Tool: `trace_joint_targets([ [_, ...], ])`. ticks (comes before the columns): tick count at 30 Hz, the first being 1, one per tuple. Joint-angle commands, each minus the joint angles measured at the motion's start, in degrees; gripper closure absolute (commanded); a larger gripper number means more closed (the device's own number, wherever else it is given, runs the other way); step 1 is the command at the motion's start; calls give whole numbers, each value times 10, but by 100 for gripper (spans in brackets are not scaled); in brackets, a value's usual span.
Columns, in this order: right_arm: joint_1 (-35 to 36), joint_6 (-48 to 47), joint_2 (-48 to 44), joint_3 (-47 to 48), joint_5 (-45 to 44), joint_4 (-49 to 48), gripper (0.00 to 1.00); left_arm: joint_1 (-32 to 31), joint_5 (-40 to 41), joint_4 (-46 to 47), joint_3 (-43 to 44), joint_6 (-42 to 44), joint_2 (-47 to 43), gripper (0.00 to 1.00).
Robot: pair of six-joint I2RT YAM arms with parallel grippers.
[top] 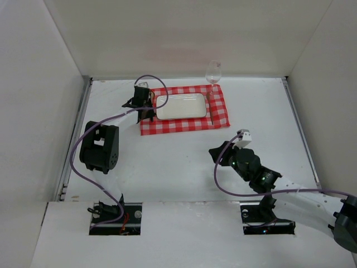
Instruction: Set the dinner table for one person
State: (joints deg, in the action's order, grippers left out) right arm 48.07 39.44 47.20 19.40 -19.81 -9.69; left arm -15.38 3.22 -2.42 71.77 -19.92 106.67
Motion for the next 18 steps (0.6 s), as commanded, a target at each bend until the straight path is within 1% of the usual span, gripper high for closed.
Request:
trace_joint_targets([
  [1,0,3,1,0,-5,-39,50,0,27,6,-2,8,-14,98],
  [7,-1,3,4,0,-6,-41,50,4,27,9,-14,10,10,97],
  [13,-1,2,12,2,-7,-41,50,2,28,10,-1,10,39,94],
  [16,-1,2,10,1,-7,-41,50,3,28,10,0,6,42,90],
  [17,-1,3,9,1,-7,-41,50,4,30,11,-1,6,42,88],
  [18,-1,3,8,1,-7,-41,50,4,33,12,-4,6,38,83],
])
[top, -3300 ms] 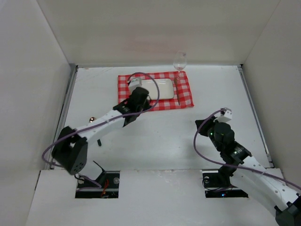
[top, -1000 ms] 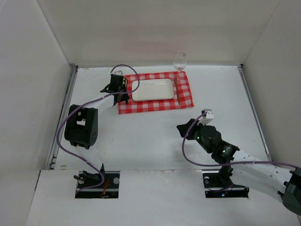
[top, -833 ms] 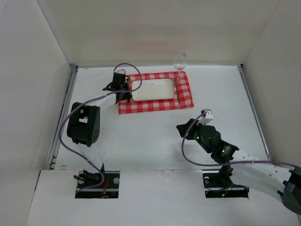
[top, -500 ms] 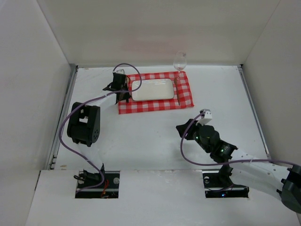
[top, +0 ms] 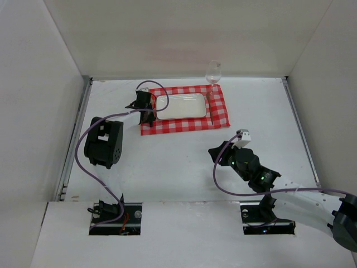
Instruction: Set the dinner table for one person
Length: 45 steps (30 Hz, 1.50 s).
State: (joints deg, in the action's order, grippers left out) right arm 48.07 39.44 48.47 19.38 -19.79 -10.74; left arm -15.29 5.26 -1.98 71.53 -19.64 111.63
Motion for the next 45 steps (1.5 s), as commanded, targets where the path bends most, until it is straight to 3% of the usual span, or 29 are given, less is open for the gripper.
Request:
trace_joint_targets([
  [1,-1,3,-5,0,-7,-31,50,2,15,8,-4,3,-17,79],
  [9,-1,2,4,2,-5,-34,50,-2,54,16,-37,4,-103,43],
  [10,-1,2,4,2,-5,-34,50,-4,61,17,-42,3,-119,31],
  [11,-1,2,4,2,-5,-34,50,-7,63,21,-47,3,-134,0],
  [15,-1,0,0,0,-10,-34,50,-22,88,35,-84,-17,-215,0],
  [20,-5,2,-14,-6,-20,-34,51,-46,150,76,-206,-76,-348,0],
  [25,-6,1,-30,-12,-33,-34,79,-57,182,76,-350,-164,-469,0],
  [29,-12,2,-19,-13,-44,-34,85,-77,220,38,-439,-209,-541,0],
  [31,-22,5,0,-13,-50,-33,81,-83,242,2,-471,-238,-574,0],
  [35,-58,29,37,-17,-58,-35,56,-91,264,-64,-521,-310,-642,0],
  [37,-74,35,52,-20,-59,-42,50,-93,267,-79,-539,-328,-672,0],
  [45,-101,25,57,-43,-59,-98,46,-86,265,-77,-593,-329,-754,0],
])
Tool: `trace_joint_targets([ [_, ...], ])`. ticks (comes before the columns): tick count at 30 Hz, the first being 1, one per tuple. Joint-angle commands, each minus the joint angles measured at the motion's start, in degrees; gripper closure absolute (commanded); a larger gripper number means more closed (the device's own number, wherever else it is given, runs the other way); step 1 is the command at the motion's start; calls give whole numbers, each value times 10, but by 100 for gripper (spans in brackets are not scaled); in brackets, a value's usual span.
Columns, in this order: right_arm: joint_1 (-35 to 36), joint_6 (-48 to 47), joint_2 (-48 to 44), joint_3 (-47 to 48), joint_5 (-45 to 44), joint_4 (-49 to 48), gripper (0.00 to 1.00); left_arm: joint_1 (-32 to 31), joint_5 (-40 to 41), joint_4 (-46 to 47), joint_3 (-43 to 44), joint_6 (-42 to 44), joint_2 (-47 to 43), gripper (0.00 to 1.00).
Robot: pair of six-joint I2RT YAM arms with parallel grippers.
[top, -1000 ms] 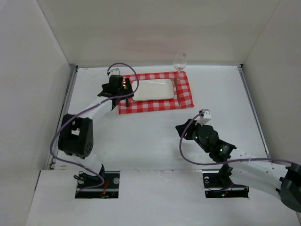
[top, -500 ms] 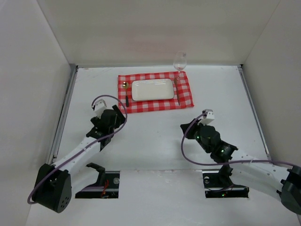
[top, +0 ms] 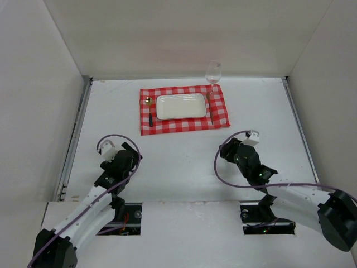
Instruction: Set the dinner table for one person
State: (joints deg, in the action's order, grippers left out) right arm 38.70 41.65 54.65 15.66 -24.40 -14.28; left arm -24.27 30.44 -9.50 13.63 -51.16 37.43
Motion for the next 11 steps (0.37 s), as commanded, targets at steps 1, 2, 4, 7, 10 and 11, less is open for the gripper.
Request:
trace_joint_targets([
  [1,-9,3,-3,-8,-13,-66,45,3,12,2,-17,-13,-12,0],
  [2,-9,3,-1,-8,-13,-67,45,1,10,6,-19,-12,-11,0],
  [4,-10,3,10,-5,-13,-72,45,-5,10,15,-20,-9,-2,0],
  [7,-7,-8,30,5,-13,-74,45,-11,12,22,-11,-5,16,0],
  [10,-1,-15,42,13,-16,-74,45,-14,16,30,2,4,33,0],
  [11,0,-16,42,13,-17,-74,45,-16,17,31,7,8,38,0],
])
